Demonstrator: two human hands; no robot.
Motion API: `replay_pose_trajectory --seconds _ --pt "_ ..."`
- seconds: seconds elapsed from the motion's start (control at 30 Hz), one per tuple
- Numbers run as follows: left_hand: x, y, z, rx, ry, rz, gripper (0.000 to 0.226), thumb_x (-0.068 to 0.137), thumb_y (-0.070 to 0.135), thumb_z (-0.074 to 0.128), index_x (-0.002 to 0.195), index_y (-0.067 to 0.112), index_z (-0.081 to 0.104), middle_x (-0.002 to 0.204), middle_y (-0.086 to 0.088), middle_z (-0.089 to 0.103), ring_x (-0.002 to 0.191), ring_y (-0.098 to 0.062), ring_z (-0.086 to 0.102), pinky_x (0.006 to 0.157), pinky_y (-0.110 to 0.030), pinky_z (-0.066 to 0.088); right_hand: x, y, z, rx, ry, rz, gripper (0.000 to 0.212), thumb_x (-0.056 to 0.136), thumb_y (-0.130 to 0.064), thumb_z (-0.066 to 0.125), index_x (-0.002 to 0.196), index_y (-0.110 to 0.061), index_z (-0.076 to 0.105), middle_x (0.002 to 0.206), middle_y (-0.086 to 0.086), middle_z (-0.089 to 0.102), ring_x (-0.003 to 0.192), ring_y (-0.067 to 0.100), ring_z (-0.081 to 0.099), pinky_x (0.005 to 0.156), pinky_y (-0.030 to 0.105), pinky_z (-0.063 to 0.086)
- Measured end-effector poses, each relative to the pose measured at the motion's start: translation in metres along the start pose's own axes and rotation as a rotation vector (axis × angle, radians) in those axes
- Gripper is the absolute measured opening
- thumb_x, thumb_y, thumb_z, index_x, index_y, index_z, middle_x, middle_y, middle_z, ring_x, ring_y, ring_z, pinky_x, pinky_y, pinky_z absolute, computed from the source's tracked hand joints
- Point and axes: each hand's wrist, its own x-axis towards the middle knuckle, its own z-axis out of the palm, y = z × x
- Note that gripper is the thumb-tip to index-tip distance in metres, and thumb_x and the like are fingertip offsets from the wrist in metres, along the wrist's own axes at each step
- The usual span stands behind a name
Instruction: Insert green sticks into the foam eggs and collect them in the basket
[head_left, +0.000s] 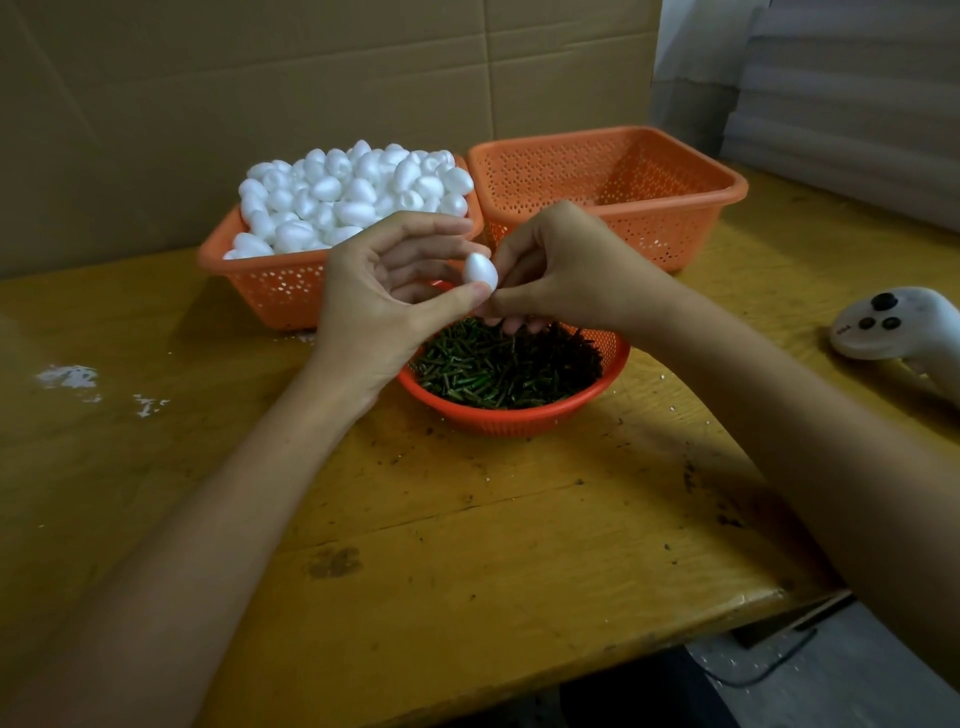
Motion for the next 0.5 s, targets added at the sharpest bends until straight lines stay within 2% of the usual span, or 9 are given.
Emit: replay_pose_trajectory --seconds 0.2,0.37,0.5 --pt "-0.001 -0.0012 -0.0014 0.03 -0.039 0.019 0.045 0.079 0.0 0.09 0.118 0.01 0.069 0.111 -0.004 0.08 0.105 -0.026 0.077 0.093 -0.045 0.063 -0.0007 0.0017 -0.0007 -0.068 0.05 -0.025 0.008 0.086 -0.008 0.081 0.09 -0.007 0.075 0.073 0.002 0.078 0.068 0.02 0.077 0.069 0.045 0.065" --pt "-0.0009 -0.002 -0.0003 0.031 -0.026 0.02 0.042 0.08 0.001 0.089 0.115 0.009 0.069 0.11 -0.004 0.081 0.104 -0.025 0.077 0.091 -0.04 0.063 0.0 0.0033 -0.0014 -0.071 0.052 -0.036 0.007 0.086 -0.009 0.082 0.09 -0.008 0.076 0.074 0.002 0.078 0.067 0.017 0.077 0.067 0.042 0.065" --pt "-0.0001 -0.0042 0.0015 0.024 0.047 0.018 0.035 0.082 0.003 0.089 0.112 0.007 0.07 0.108 -0.007 0.08 0.1 -0.027 0.077 0.088 -0.035 0.062 0.0024 0.0039 -0.0015 -0.043 0.026 -0.032 0.01 0.087 -0.013 0.082 0.093 -0.006 0.077 0.077 0.004 0.079 0.07 0.02 0.077 0.068 0.04 0.066"
